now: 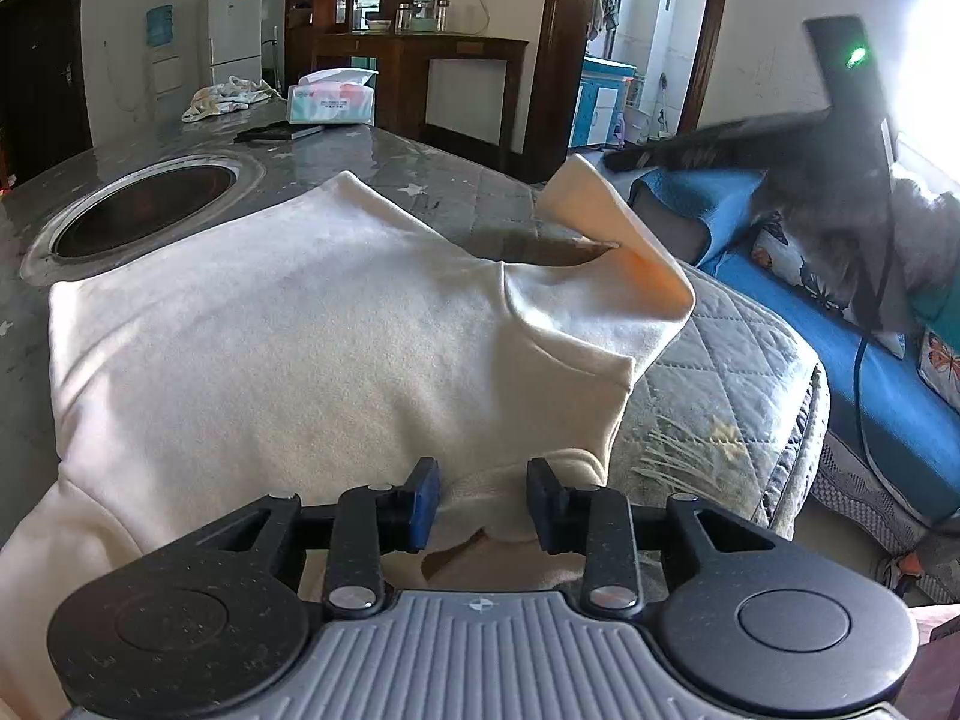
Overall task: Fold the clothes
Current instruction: 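Lift the shirt sleeve with the right gripper and fold it over the body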
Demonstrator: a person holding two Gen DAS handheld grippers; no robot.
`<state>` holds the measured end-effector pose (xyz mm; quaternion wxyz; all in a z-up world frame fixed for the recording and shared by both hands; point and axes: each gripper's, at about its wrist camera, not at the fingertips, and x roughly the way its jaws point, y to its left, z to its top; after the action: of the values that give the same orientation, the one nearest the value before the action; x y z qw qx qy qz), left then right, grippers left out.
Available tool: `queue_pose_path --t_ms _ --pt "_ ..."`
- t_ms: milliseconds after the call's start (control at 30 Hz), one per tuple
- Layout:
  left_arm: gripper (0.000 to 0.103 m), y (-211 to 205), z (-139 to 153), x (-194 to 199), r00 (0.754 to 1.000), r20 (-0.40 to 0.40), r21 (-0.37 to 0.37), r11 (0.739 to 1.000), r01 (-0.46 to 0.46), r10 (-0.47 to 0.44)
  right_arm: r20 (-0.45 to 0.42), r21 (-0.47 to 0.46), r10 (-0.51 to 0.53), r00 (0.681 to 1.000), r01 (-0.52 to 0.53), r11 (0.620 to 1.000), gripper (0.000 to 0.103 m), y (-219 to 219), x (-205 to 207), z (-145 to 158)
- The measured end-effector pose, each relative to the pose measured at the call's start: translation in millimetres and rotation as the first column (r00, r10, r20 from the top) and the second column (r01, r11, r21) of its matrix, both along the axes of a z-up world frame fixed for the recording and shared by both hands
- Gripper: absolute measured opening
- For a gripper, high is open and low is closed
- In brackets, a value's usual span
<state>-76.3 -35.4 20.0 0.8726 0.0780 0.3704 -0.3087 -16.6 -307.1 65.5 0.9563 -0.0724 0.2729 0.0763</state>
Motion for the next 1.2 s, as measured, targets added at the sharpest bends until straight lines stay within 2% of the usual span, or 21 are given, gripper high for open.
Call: queue_pose_path --t_ms 133,233,433,467,533,567,700,867,933,1067,1200 --pt "0.037 -0.4 -0.6 -1.1 1.0 0.003 0.002 1.0 0.006 -0.006 0.063 0.03 -0.132 0.989 0.13 0.991 0.003 -33.7 -14.2 13.5" --pt "0.039 -0.7 -1.1 -2.1 1.0 0.005 0.004 1.0 0.01 -0.01 0.032 0.042 -0.18 0.983 0.179 0.983 0.003 -48.9 -19.5 8.9" --pt "0.039 -1.0 -1.1 -2.6 1.0 0.003 0.005 1.0 0.003 -0.003 -0.056 0.067 -0.022 0.998 0.026 0.997 0.009 -16.2 -12.3 -10.2" --pt "0.039 -1.2 -1.1 -3.0 1.0 0.003 0.006 1.0 0.002 -0.002 -0.066 0.07 0.01 0.998 -0.006 0.998 0.011 -7.5 -9.2 -13.5" --pt "0.04 -1.5 -0.9 -3.5 1.0 0.003 0.007 1.0 -0.001 0.001 -0.089 0.077 0.063 0.994 -0.056 0.995 0.021 9.5 0.6 -21.9" --pt "0.04 -1.6 -0.8 -3.7 1.0 0.002 0.008 1.0 -0.002 0.002 -0.099 0.08 0.085 0.991 -0.077 0.994 0.021 17.7 5.5 -26.2" --pt "0.04 -1.2 -0.7 -3.5 1.0 0.0 0.004 1.0 -0.006 0.006 -0.137 0.058 0.117 0.984 -0.11 0.992 0.025 42.3 22.8 -41.8" --pt "0.041 -0.4 -1.0 -3.3 1.0 0.0 0.002 1.0 -0.008 0.008 -0.176 0.024 0.088 0.98 -0.085 0.996 0.024 49.4 35.7 -57.0" --pt "0.041 0.1 -1.1 -3.4 1.0 0.001 0.0 1.0 -0.007 0.007 -0.155 0.015 0.071 0.985 -0.069 0.997 0.006 45.5 34.0 -55.4" --pt "0.041 0.2 -1.4 -3.8 1.0 0.002 0.001 1.0 -0.006 0.006 -0.061 0.026 0.007 0.998 -0.005 1.0 0.004 23.0 15.4 -34.4" --pt "0.041 0.2 -1.3 -4.0 1.0 0.005 0.002 1.0 -0.003 0.003 0.025 0.051 -0.095 0.995 0.094 0.994 0.004 -15.8 -9.5 -10.0"
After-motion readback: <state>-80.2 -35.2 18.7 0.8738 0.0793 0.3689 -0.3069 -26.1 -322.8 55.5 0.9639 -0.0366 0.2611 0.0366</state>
